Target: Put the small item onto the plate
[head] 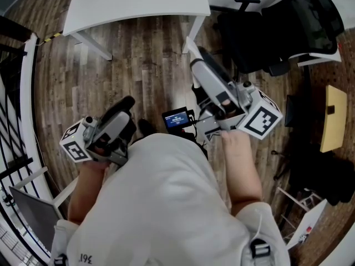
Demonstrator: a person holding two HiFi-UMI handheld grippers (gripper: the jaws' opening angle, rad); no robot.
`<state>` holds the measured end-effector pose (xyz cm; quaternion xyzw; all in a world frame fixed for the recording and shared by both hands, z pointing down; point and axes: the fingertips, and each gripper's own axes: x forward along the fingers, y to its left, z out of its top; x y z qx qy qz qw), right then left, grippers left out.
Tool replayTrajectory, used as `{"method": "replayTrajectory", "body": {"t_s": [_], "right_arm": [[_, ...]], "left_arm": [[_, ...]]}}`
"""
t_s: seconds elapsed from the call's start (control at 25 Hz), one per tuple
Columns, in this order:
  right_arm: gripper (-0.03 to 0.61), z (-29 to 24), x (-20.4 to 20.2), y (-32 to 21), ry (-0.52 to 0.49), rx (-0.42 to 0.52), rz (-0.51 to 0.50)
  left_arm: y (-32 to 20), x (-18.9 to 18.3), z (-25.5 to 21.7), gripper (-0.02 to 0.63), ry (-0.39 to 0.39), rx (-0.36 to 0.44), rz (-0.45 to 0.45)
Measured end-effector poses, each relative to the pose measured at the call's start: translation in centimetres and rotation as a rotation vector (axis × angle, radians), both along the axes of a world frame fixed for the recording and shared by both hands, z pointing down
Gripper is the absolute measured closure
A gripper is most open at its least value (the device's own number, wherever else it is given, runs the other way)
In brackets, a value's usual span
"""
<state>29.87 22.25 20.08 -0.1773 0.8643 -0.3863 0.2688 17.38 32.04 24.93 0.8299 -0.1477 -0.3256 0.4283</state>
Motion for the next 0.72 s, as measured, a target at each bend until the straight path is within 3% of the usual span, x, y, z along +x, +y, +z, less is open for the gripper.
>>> {"method": "replayTrajectory", "body": {"t_s": [0.72], "right_arm": [[0.256, 0.4, -1.4, 0.9, 0.023, -0.005, -0.026]], "left_arm": [[0.2, -0.7, -0.1, 0.433, 0.002, -0.002, -0.005]]}}
